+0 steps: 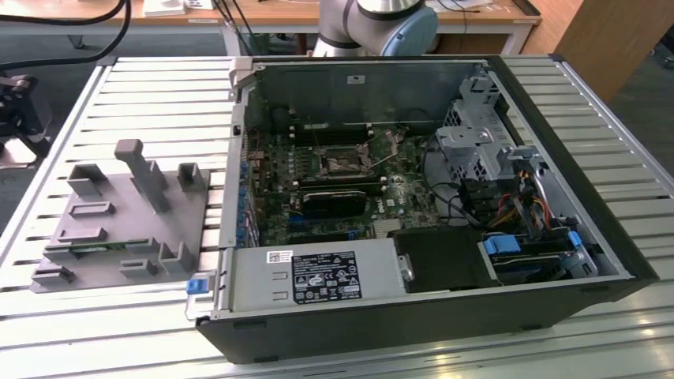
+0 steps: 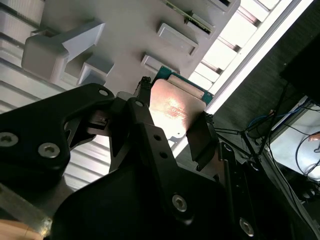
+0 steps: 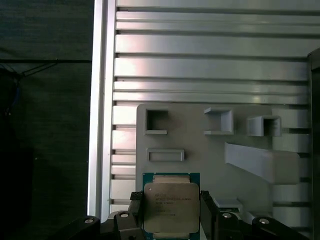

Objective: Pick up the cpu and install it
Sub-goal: 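Pick up the cpu and move it towards the insertion slot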

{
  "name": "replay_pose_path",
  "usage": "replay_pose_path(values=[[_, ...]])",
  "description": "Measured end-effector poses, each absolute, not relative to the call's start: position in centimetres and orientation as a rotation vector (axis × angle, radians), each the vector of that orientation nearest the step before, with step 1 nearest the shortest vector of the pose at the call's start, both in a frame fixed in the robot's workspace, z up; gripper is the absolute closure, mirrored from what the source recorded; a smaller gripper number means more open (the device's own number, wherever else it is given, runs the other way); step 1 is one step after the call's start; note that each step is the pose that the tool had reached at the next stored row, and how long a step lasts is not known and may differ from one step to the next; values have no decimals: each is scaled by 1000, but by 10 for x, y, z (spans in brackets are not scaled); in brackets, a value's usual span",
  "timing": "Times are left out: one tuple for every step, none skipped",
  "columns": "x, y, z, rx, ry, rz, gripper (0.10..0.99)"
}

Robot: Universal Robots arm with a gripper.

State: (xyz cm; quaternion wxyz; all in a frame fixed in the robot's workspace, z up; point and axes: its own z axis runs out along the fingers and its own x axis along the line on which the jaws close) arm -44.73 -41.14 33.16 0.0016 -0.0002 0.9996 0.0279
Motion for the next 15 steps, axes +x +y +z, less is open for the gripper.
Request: replay_pose_path(values=[[-447,-411,332,-1,3137,87,545],[-447,-411,333,-1,3137,87,545],[-447,-411,334,-1,3137,88,545],[-447,-411,335,-1,3137,87,545],[-447,-411,335,-1,3137,87,545],[-447,-411,336,-1,3137,87,545],[-447,-411,337,0,3137,88,545],[-447,-411,338,0,3137,88,545],[-447,-411,339,0,3137,87,545],[-447,-411,339,0,3137,88,545],[-447,-411,340,0,3137,87,545],[-447,-411,341,0,3137,87,545],[-447,-411,342,0,3137,87,545],[-447,-411,343,0,3137,87,545],[-447,-411,344,0,3137,87,545]])
